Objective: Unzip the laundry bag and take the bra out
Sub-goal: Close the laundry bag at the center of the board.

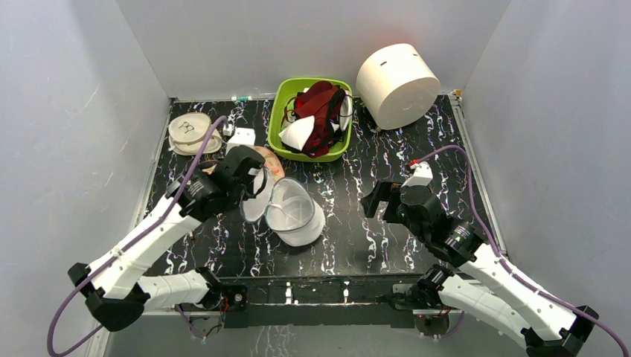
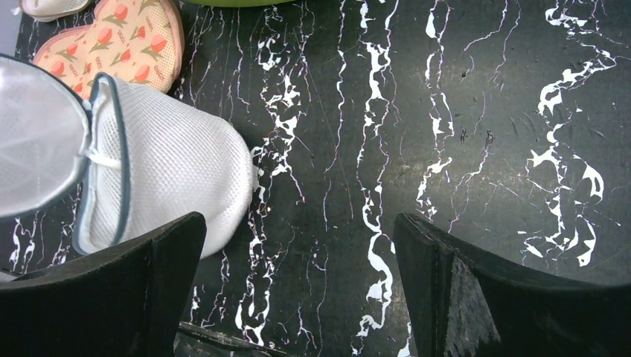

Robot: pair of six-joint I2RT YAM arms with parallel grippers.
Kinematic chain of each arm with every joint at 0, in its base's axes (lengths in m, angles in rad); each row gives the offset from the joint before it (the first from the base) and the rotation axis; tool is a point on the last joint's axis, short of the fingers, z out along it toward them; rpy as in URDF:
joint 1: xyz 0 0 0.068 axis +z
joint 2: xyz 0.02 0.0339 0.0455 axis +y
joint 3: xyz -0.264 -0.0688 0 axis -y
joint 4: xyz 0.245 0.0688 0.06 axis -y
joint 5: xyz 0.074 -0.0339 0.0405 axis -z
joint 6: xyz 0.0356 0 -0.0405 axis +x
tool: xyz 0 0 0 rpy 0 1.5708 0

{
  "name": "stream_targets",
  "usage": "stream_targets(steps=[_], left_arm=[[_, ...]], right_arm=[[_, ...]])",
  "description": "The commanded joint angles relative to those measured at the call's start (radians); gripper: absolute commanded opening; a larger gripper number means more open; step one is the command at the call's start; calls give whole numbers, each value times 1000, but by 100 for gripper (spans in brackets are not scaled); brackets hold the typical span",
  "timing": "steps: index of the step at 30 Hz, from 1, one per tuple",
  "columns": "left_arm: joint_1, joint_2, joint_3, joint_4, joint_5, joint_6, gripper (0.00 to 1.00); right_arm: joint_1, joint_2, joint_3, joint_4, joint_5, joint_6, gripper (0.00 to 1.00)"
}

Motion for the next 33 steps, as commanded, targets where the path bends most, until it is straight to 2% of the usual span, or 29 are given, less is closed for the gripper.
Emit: stream_targets(steps=[1, 5, 10, 15, 24, 27, 33], left_arm=[[-6, 106, 88, -44, -23, 79, 0], [-70, 186, 145, -21, -34, 74, 0], [-219, 327, 169, -17, -93, 34, 0], [-288, 423, 126, 90, 16, 2, 0], [-300, 555, -63, 440, 314, -48, 0], [-300, 609, -106, 518, 345, -42, 0], [-300, 724, -103, 554, 327, -5, 0]], right_arm=[[-2, -15, 26, 35, 12, -16, 98], [-2, -30, 38, 23, 20, -11, 98], [-2, -65, 48, 9, 44, -2, 98], [-1, -124, 56, -8, 77, 10, 98], [-1, -279, 70, -47, 154, 44, 98], [-1, -321, 57, -38, 155, 51, 98], [-2, -328, 46, -30, 149, 53, 98]])
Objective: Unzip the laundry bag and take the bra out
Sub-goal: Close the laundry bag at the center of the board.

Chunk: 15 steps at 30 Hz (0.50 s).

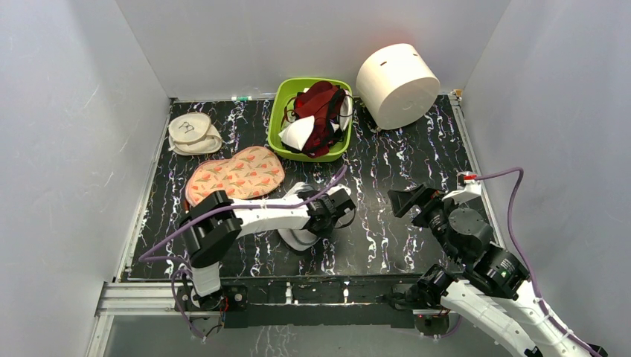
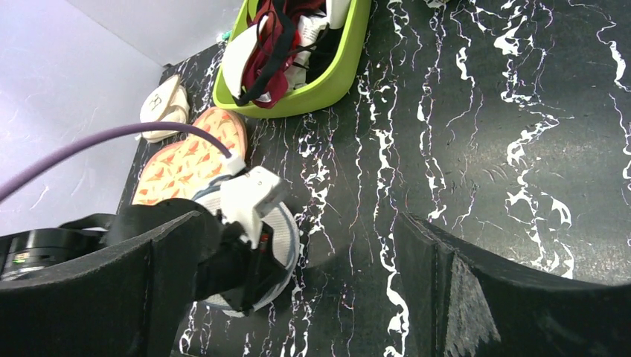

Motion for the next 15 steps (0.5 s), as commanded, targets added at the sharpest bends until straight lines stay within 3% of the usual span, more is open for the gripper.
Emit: stream_targets(steps=[1, 4, 5, 10, 15], left_arm=[[-3, 30, 5, 57, 18, 23, 0], [-2, 9, 6, 37, -1, 31, 0], [-2, -11, 1, 36, -8, 37, 5], [-1, -141, -26, 24, -52, 82, 49], [7, -265, -24, -2, -88, 117, 77]], right_arm=[[-1, 5, 19, 32, 16, 11, 98], [0, 20, 20, 32, 10, 9, 98], [0, 22, 19, 31, 8, 9, 98], [-1, 31, 10, 44, 8, 3, 98], [0, 52, 3, 53, 4, -1, 98]])
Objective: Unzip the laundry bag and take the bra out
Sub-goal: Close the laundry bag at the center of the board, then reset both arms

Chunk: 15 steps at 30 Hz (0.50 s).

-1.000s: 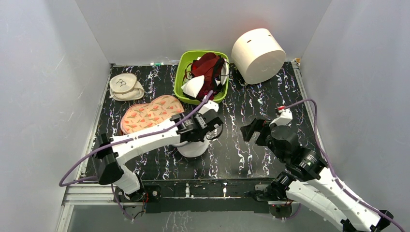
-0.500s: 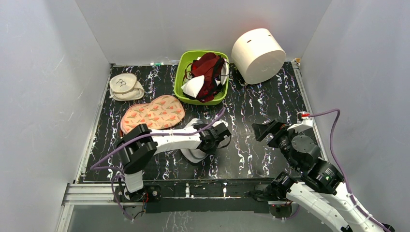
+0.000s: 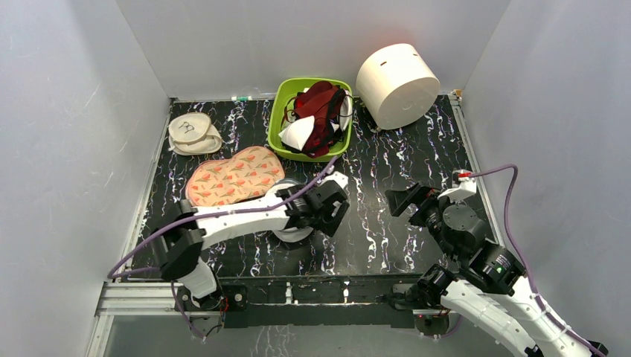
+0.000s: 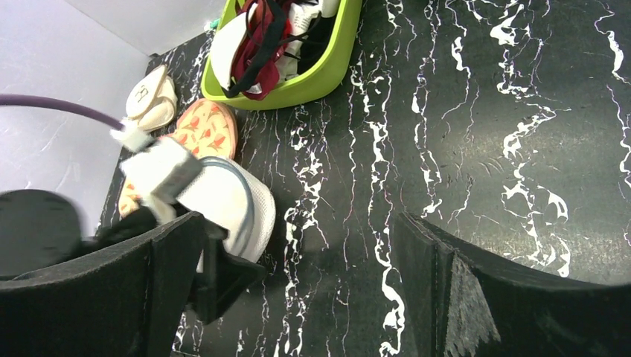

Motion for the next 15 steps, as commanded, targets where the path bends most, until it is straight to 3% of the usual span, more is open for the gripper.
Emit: stream_targets(steps=[1, 5, 9, 11, 15], left_arm=[[11, -157, 3, -29, -58, 43, 81], [36, -255, -1, -9, -37, 49, 98], [94, -349, -5, 38, 37, 69, 98], [175, -391, -7, 63, 103, 72, 98], [453, -432, 9, 123, 309, 70, 98]], right_arm=[[1, 27, 3, 57, 4, -6, 98], [-1, 57, 3, 62, -5, -10, 98], [-1, 106, 8, 75, 2, -33, 98], [-1, 152, 19, 89, 23, -62, 98], [-2, 322, 76, 160, 106, -165, 98]])
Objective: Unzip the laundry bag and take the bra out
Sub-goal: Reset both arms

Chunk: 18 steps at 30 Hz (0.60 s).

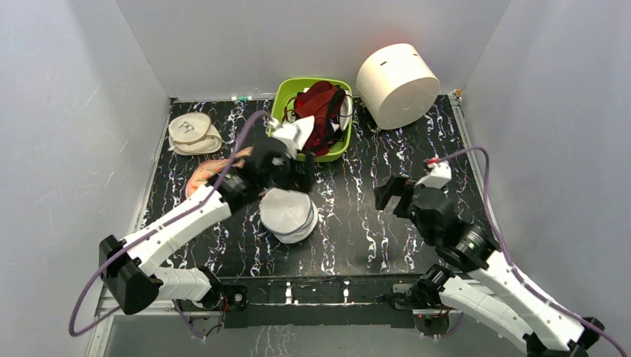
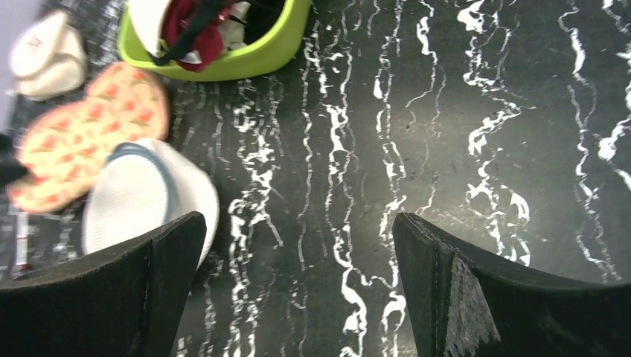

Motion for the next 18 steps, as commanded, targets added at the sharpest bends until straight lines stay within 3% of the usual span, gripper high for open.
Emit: stream_targets(steps=[1, 5, 10, 11, 18], left_arm=[[282, -51, 42, 63, 192, 20, 98], [519, -41, 169, 67, 245, 47, 98], [812, -34, 319, 69, 294, 55, 98], [845, -24, 358, 47, 277, 61, 98], [889, -64, 498, 7, 188, 142, 98]], right_arm=[[-3, 195, 109, 135, 111, -139, 98], [-102, 404, 251, 216, 109, -293, 98], [-603, 591, 399, 267, -400, -354, 98], [-657, 615, 433, 246, -417, -346, 98], [-717, 524, 540, 239, -372, -433, 98]])
